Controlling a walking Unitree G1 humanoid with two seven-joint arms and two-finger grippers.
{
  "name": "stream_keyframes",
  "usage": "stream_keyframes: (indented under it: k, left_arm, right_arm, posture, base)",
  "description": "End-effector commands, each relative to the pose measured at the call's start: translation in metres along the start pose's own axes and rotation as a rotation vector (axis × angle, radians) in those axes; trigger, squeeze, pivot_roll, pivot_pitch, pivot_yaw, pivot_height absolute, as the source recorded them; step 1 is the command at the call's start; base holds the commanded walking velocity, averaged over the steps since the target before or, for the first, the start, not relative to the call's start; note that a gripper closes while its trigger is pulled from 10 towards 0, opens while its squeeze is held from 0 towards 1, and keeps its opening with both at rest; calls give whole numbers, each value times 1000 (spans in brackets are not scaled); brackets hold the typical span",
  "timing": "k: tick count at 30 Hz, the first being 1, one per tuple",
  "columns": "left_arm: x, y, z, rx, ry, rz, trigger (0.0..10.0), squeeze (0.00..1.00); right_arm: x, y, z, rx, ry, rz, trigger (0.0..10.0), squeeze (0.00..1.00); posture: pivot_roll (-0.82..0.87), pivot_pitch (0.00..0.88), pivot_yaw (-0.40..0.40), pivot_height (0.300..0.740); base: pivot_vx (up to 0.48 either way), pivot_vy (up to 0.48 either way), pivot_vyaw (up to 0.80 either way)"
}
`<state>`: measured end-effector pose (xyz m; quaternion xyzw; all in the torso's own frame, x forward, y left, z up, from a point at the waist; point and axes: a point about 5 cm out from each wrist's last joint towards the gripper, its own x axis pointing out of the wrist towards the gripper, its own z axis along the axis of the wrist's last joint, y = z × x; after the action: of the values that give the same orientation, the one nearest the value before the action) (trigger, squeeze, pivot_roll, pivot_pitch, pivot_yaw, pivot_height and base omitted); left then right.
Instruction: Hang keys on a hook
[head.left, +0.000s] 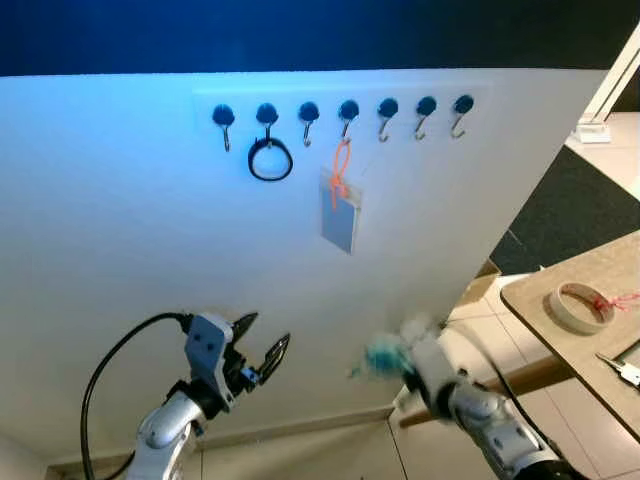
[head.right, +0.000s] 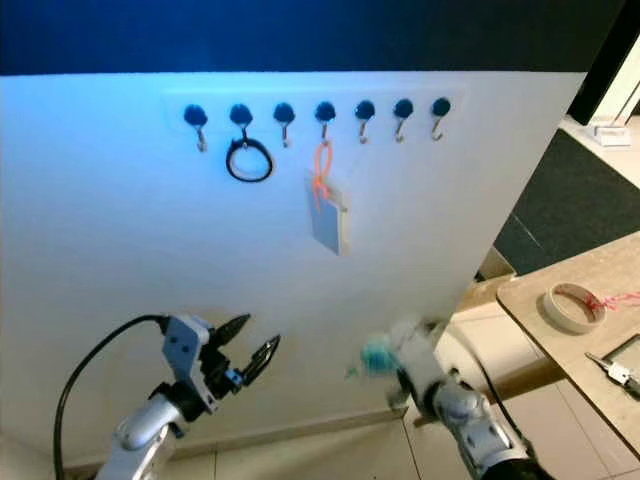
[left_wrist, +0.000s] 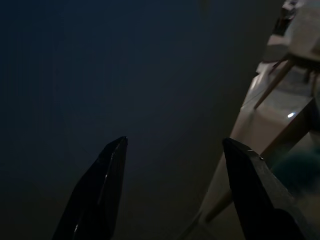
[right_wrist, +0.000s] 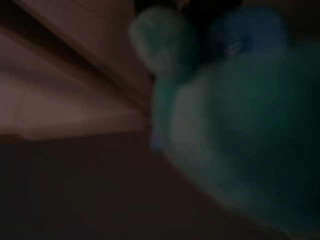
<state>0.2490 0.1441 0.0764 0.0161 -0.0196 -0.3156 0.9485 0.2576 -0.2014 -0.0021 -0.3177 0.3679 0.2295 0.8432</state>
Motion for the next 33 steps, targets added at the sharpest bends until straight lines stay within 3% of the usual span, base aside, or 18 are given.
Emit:
stream_keyframes:
  k: [1,5,10,14,16,19,20,22,23,25,26,29,30,32,33]
  left_arm:
    - [-2,-3,-5,24,50,-39,10000,0]
    - [-2,-6,-7,36,68,-55,10000,0]
    - [-2,-12,-10,44,90,-80,10000,0]
    - [-1,-14,-11,51,99,-97,10000,0]
    - [-1,-16,-12,70,114,-129,10000,0]
    - [1,-21,-14,67,134,-168,10000,0]
    - [1,-21,-14,67,134,-168,10000,0]
    - [4,-26,-15,57,143,-191,10000,0]
    - [4,-26,-15,57,143,-191,10000,0]
    - [6,-29,-15,49,146,-207,10000,0]
    - [6,-29,-15,49,146,-207,10000,0]
    - [10,-35,-11,26,130,-226,10000,0]
    - [10,-35,-11,26,130,-226,10000,0]
    - [11,-36,-9,10,124,-236,10000,0]
    - [11,-36,-9,10,124,-236,10000,0]
  right_arm:
    - [1,-2,-14,-26,109,-70,10000,0]
    - [1,-6,-13,1,133,-139,10000,0]
    - [5,-10,-13,-30,168,-214,10000,0]
    - [7,-7,-13,37,170,-207,10000,0]
    - [8,-7,-11,127,151,-220,10000,0]
    - [10,-5,-2,406,93,-208,10000,0]
    - [10,-5,-2,406,93,-208,10000,0]
    - [13,-2,8,632,37,-164,10000,0]
    - [13,-2,8,632,37,-164,10000,0]
    - [15,3,18,892,-14,-91,10000,0]
    - [15,3,18,892,-14,-91,10000,0]
    - [17,19,31,1338,-32,121,10000,0]
    - [17,19,31,1338,-32,121,10000,0]
    - [17,29,39,1555,-34,258,10000,0]
    - [17,29,39,1555,-34,258,10000,0]
  posture:
    - [36,82,-47,740]
    - [37,82,-48,740]
    - [38,81,-49,740]
    - [37,81,-49,740]
    - [37,80,-50,740]
    - [35,80,-49,740]
    - [35,80,-49,740]
    - [32,80,-50,740]
    - [32,80,-50,740]
    - [32,81,-51,740]
    - [32,81,-51,740]
    - [31,80,-54,740]
    - [31,80,-54,740]
    - [32,80,-55,740]
    - [32,80,-55,740]
  base:
    - [0,0,0]
    - [0,0,0]
    - [0,0,0]
    - [0,0,0]
    - [0,0,0]
    - [0,0,0]
    - [0,0,0]
    - [0,0,0]
    - [0,0,0]
    - [0,0,0]
    - [0,0,0]
    - [0,0,0]
    - [0,0,0]
    - [0,0,0]
    - [0,0,0]
